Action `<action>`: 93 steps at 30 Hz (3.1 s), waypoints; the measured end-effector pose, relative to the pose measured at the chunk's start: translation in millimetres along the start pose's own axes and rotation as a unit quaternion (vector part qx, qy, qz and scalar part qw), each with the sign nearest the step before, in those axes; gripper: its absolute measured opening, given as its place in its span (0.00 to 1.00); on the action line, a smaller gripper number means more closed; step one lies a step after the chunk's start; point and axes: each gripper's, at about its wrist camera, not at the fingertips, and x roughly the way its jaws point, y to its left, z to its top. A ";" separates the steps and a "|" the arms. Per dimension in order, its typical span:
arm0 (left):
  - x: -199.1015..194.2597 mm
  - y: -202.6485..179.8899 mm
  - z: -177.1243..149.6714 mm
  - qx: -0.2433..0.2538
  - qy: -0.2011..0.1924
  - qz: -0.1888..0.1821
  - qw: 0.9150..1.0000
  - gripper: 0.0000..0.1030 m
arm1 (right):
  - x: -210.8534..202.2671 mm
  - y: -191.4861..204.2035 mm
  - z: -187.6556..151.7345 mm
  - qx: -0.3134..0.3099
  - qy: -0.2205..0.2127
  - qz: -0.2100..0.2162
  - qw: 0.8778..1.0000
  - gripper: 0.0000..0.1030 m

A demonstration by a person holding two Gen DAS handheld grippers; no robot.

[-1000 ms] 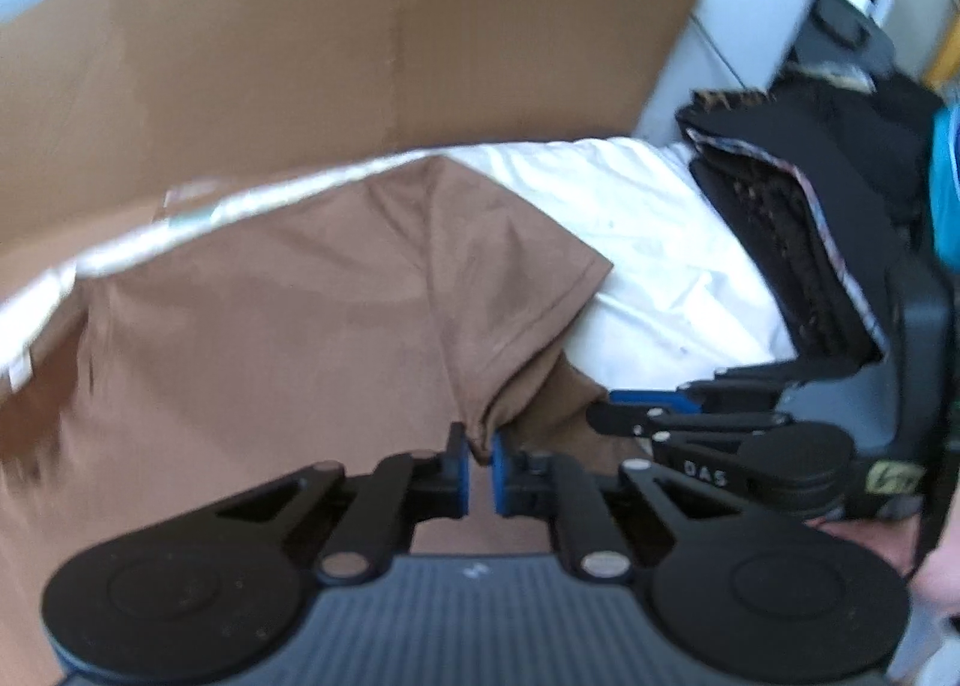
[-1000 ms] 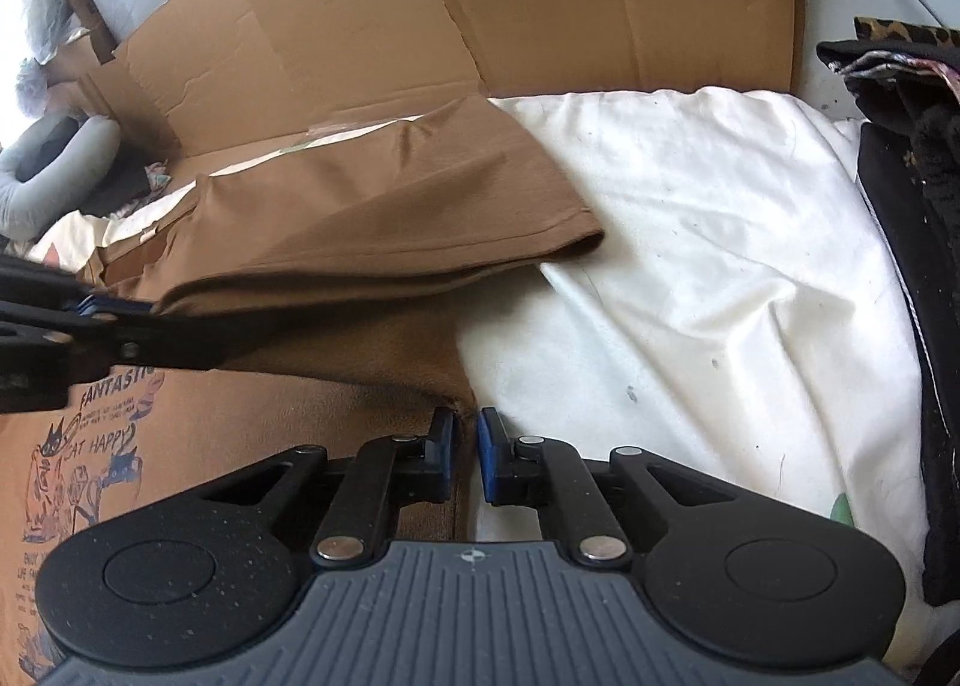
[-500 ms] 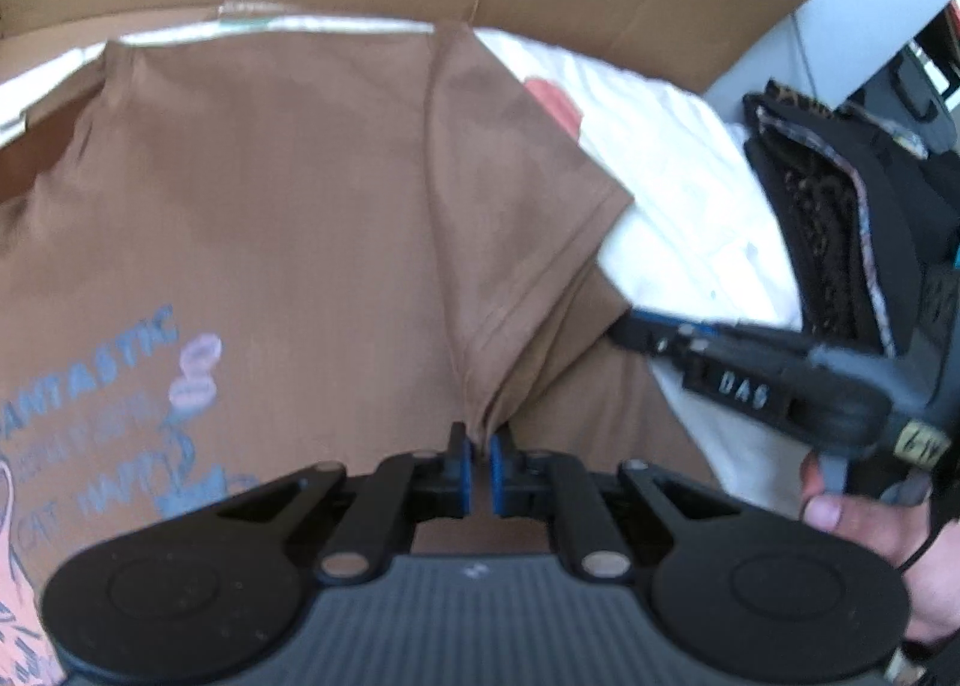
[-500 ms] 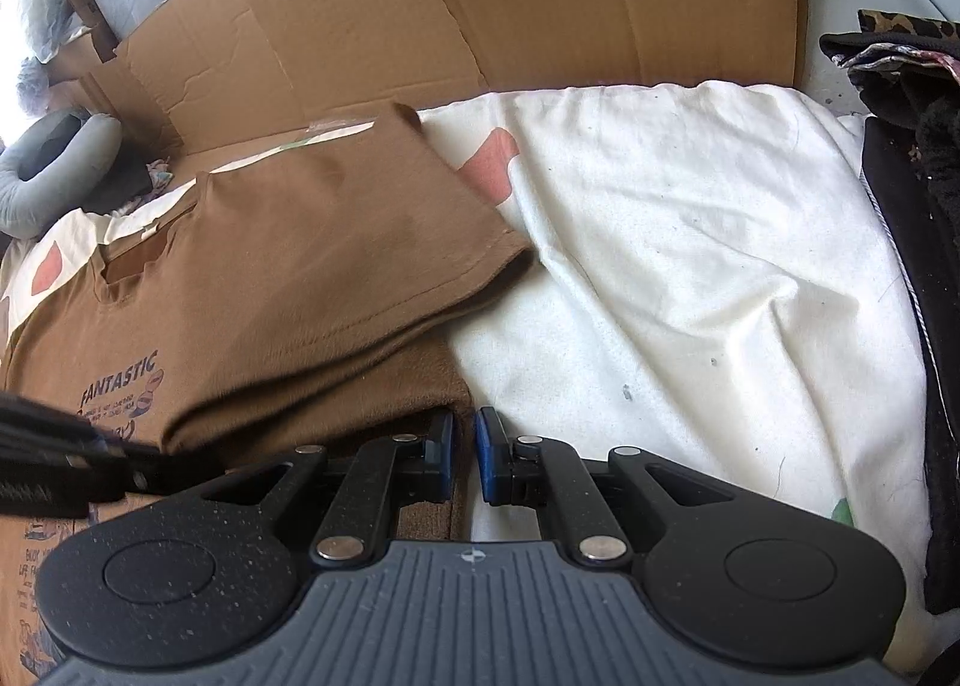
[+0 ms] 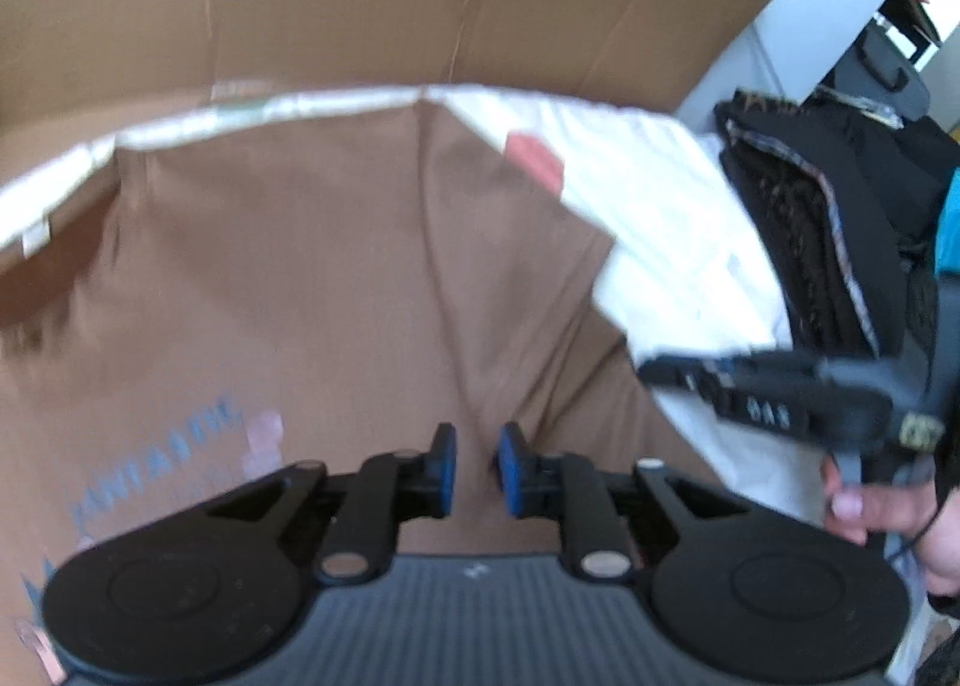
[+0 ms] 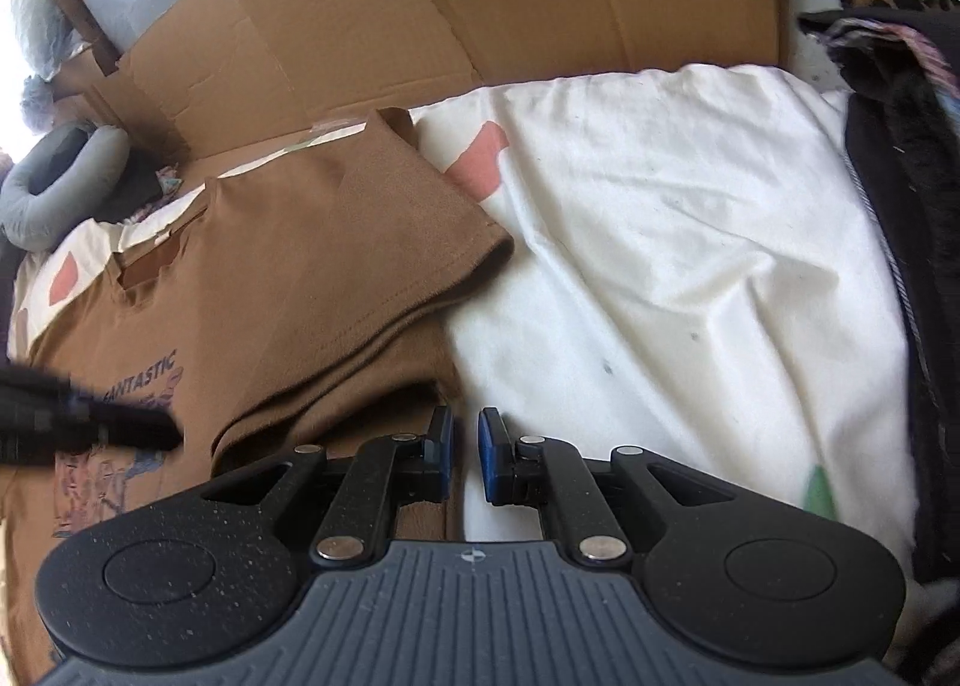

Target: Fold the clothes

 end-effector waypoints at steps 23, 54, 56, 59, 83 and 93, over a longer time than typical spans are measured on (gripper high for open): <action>56.8 -71.4 69.4 0.113 -0.034 0.006 0.993 0.51 | -54.1 -19.7 8.4 0.033 -0.050 -0.018 0.998 0.36; 124.2 -94.3 56.9 0.122 -0.057 0.040 0.990 0.44 | -42.9 -21.8 -2.2 0.032 -0.037 -0.023 0.999 0.35; 123.2 -92.0 56.6 0.117 -0.061 0.044 0.990 0.30 | -43.0 -21.6 -2.2 0.032 -0.037 -0.023 0.999 0.35; 119.6 -83.2 59.3 0.103 -0.061 0.042 0.992 0.10 | -43.0 -20.7 -1.9 0.032 -0.037 -0.022 0.999 0.35; 11.4 51.0 35.7 -0.056 -0.147 -0.005 0.988 0.04 | -31.9 15.6 53.0 -0.041 -0.045 -0.006 0.998 0.36; 22.0 98.7 20.9 -0.131 -0.164 -0.008 0.978 0.04 | -2.9 32.0 71.0 -0.051 -0.027 0.000 0.998 0.36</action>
